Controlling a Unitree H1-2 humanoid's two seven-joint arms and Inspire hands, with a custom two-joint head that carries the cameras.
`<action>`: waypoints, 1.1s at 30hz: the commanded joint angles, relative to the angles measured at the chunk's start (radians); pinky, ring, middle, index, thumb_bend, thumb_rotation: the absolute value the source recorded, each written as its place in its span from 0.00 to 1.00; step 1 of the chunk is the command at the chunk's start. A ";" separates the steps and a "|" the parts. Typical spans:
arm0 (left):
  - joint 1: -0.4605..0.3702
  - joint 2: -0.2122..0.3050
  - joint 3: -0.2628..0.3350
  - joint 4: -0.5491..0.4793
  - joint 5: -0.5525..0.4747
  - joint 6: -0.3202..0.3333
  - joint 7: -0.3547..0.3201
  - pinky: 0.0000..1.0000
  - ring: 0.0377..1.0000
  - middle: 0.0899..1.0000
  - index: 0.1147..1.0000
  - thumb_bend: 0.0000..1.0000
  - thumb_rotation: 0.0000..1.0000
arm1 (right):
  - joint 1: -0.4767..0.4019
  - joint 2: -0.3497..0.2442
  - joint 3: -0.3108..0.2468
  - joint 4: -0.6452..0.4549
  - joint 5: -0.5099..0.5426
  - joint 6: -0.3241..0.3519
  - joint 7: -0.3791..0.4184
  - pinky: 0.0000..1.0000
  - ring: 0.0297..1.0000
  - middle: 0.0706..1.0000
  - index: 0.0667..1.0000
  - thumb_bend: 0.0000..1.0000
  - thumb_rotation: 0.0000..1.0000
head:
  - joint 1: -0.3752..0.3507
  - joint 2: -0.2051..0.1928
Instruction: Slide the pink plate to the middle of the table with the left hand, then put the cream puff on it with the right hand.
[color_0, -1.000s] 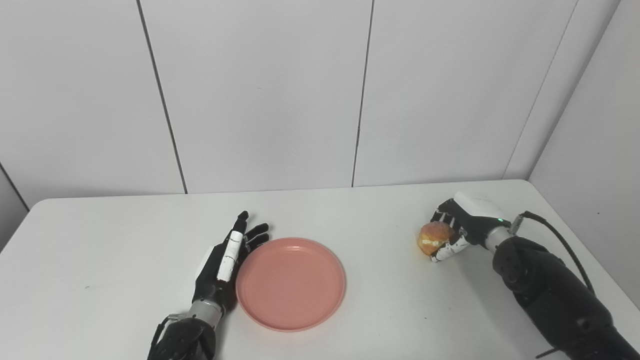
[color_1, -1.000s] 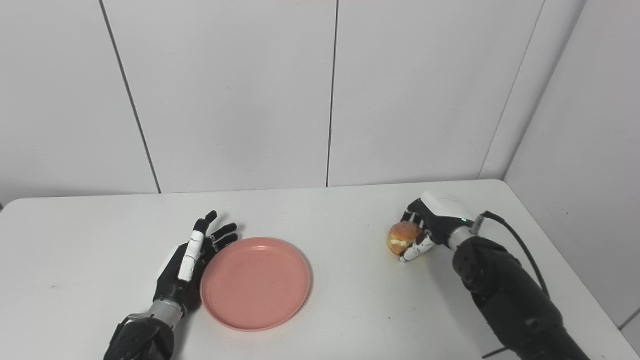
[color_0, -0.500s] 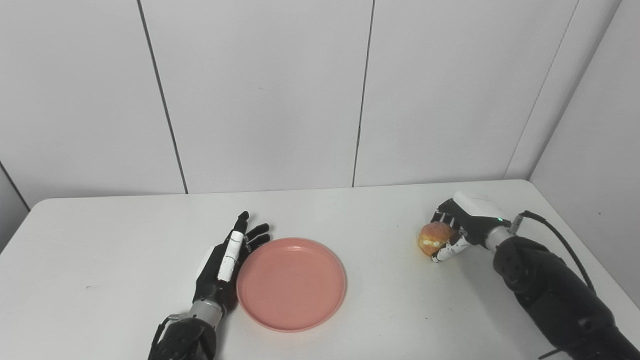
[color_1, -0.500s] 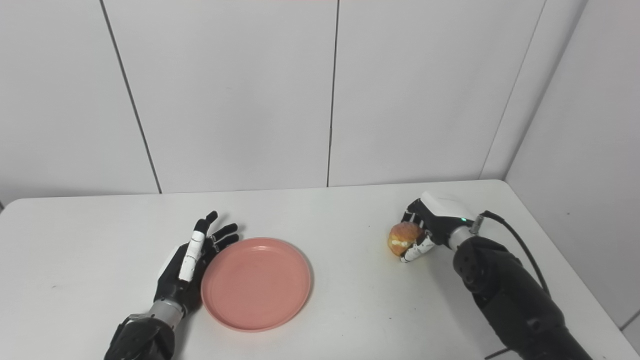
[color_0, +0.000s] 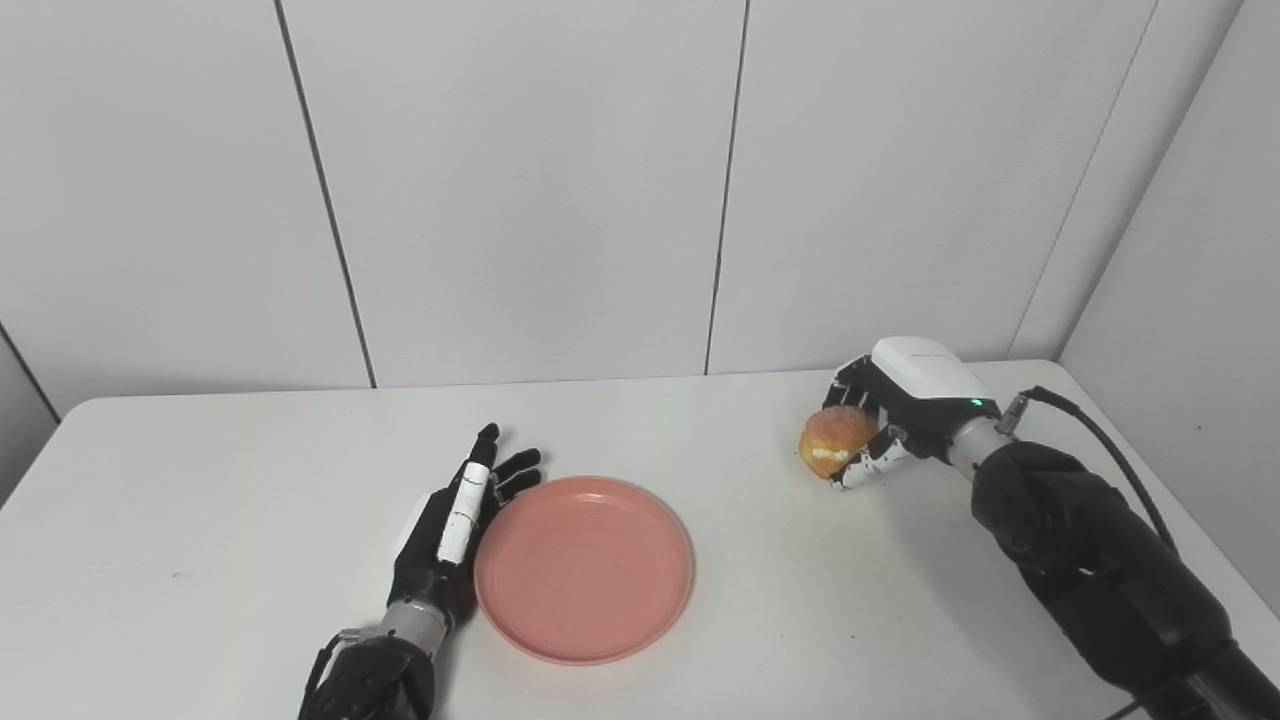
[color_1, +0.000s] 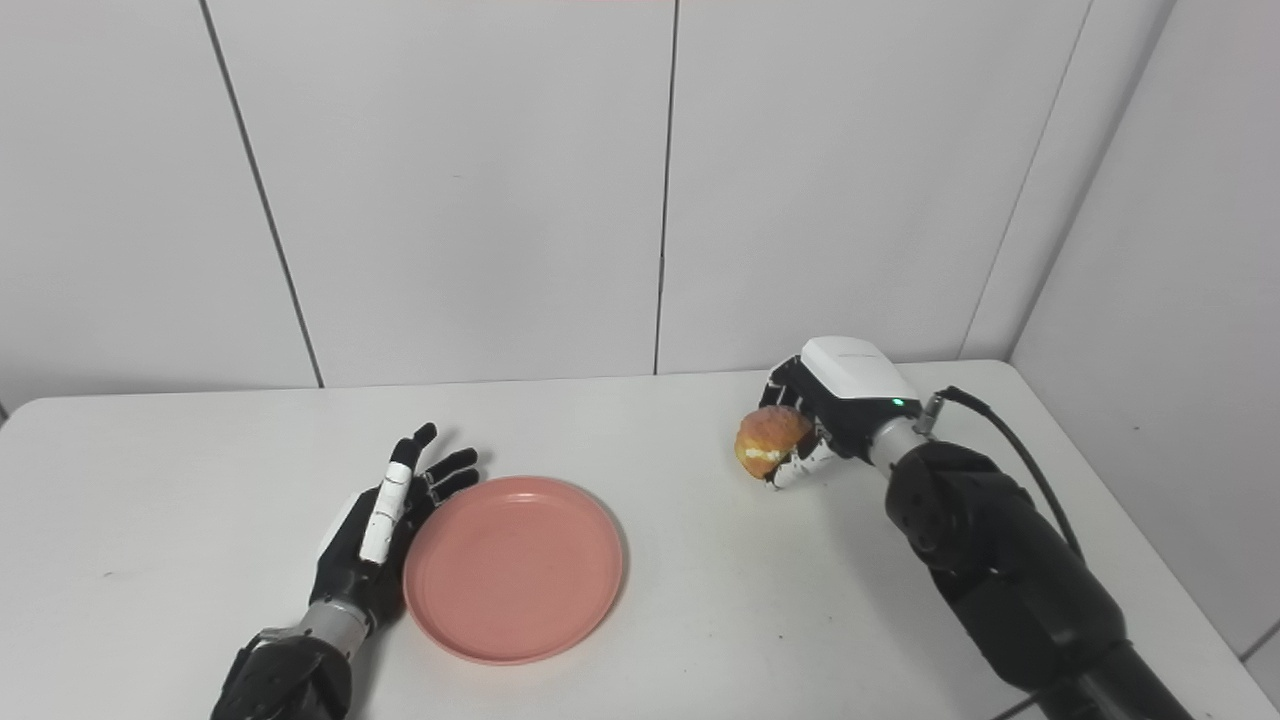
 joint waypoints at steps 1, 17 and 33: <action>-0.009 -0.019 -0.011 -0.014 0.006 0.018 0.003 0.85 0.84 0.81 0.98 0.83 0.87 | -0.058 -0.008 -0.009 -0.065 0.004 -0.049 -0.005 0.42 0.47 0.49 0.42 0.52 0.00 | 0.014 0.003; -0.005 -0.069 -0.055 -0.005 0.067 0.018 0.060 0.79 0.81 0.78 0.97 0.91 0.89 | -0.049 0.044 -0.004 -0.214 0.035 -0.084 0.064 0.38 0.43 0.45 0.45 0.53 0.00 | 0.229 0.010; 0.005 -0.086 -0.064 -0.002 0.081 0.003 0.069 0.80 0.81 0.78 0.98 0.89 0.91 | -0.053 0.143 0.051 -0.234 0.031 -0.125 0.100 0.41 0.43 0.44 0.45 0.53 0.00 | 0.275 0.010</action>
